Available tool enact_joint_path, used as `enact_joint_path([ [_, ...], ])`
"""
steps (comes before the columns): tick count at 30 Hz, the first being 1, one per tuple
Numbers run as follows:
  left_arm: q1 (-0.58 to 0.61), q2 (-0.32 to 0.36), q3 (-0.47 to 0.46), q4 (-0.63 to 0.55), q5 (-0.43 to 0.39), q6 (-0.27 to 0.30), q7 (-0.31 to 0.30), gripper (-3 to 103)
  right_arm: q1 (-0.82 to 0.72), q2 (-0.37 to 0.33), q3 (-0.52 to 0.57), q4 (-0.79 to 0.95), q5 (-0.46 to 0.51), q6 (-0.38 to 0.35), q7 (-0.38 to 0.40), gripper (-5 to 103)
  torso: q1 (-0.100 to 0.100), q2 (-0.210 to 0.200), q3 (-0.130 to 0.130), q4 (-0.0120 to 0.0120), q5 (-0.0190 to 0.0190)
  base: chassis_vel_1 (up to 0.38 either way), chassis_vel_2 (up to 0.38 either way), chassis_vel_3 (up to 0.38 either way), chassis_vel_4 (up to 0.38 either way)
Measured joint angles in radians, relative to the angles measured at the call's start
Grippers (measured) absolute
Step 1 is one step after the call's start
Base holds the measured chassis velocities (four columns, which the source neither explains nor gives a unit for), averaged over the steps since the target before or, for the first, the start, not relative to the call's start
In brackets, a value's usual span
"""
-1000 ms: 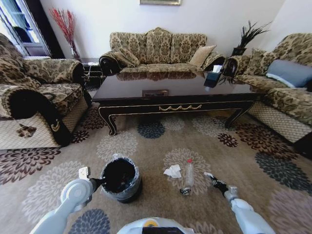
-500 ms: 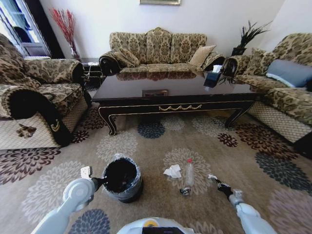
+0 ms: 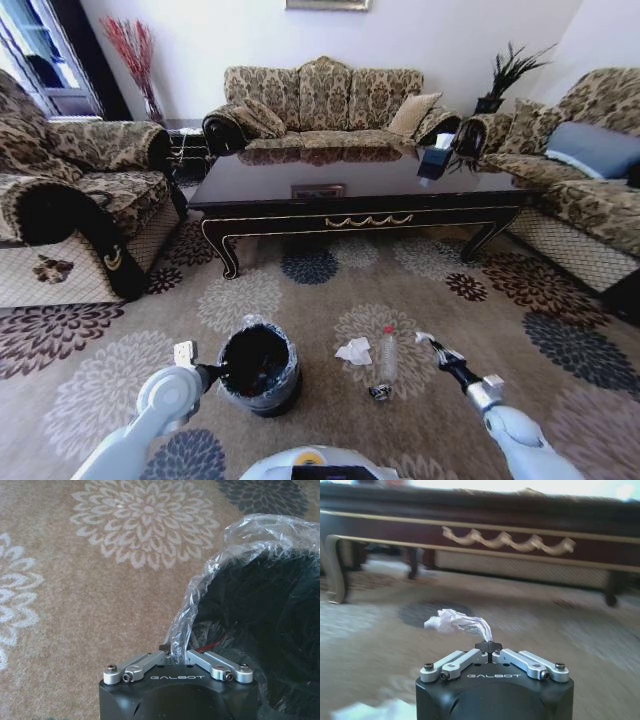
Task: Move to the front of the table and pick up the trash from the floor, then place it into the trash bin.
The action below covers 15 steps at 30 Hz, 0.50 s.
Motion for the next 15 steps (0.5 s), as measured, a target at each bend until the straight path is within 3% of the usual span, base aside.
enact_joint_path([
  [3,-0.010,-0.013,0.016,0.002,0.004,0.000,0.000,0,-0.063,0.005,-0.010,0.204,-0.040,-0.028,0.015,0,0.000,0.000,0.000,0.0000,-0.0001,0.000,0.000,0.000,0.000],
  [8,-0.018,-0.021,0.041,0.000,0.019,0.000,0.000,0,-0.127,-0.003,-0.036,0.374,-0.088,-0.051,0.022,0,0.000,0.000,0.000,0.0000,-0.0001,0.000,0.000,0.000,0.000],
  [15,-0.046,-0.019,0.085,0.008,0.025,0.000,-0.001,0,-0.149,-0.047,-0.062,0.476,-0.132,-0.067,0.021,0,0.000,0.000,0.000,0.0000,0.0001,0.000,0.000,0.000,0.000],
])
